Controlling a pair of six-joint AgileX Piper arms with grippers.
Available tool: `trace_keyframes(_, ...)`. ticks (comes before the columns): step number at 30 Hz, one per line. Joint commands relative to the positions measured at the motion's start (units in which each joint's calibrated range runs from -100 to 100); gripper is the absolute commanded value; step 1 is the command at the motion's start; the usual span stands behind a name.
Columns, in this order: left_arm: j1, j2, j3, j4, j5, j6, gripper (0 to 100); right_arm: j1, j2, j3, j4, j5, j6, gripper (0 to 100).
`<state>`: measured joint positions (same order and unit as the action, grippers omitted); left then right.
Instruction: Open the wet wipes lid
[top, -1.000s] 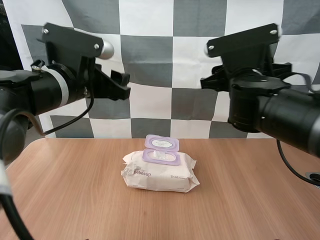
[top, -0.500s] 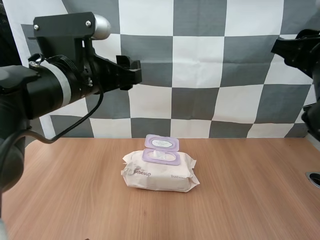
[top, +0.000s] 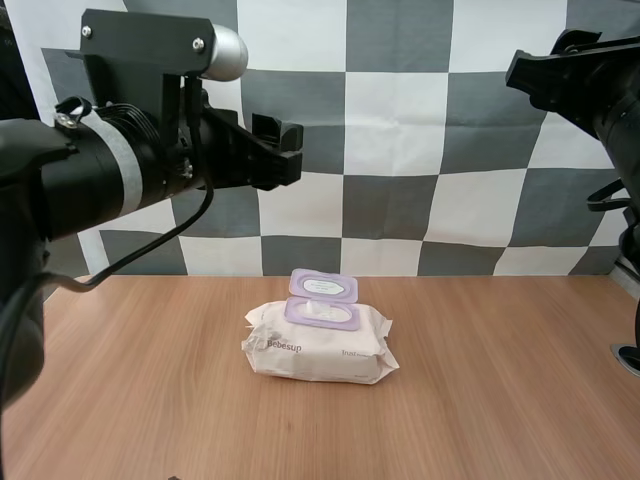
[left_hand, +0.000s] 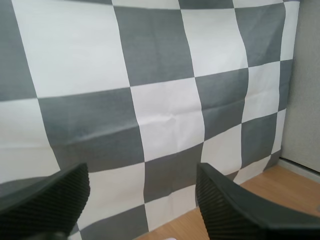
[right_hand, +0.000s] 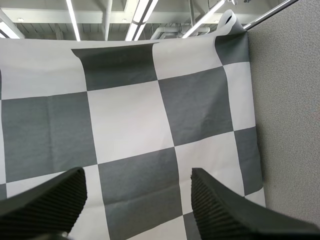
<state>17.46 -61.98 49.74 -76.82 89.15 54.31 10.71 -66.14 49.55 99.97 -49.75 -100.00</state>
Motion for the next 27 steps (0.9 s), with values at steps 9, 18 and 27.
trace_keyframes(9, -7.88, -16.62, 0.03, -0.06, -21.06, 0.02, 100, -0.86, -9.14, 12.26, 0.03, 0.31, 0.0, 99)
trace_keyframes(18, -9.45, -25.42, 7.69, -0.36, -22.12, 0.02, 100, -3.25, -23.14, 35.32, 0.03, -0.03, 0.0, 99)
trace_keyframes(27, -9.45, -32.34, 12.64, 17.33, -21.05, -1.41, 100, -6.67, -31.38, 43.38, 0.03, -0.23, 0.0, 99)
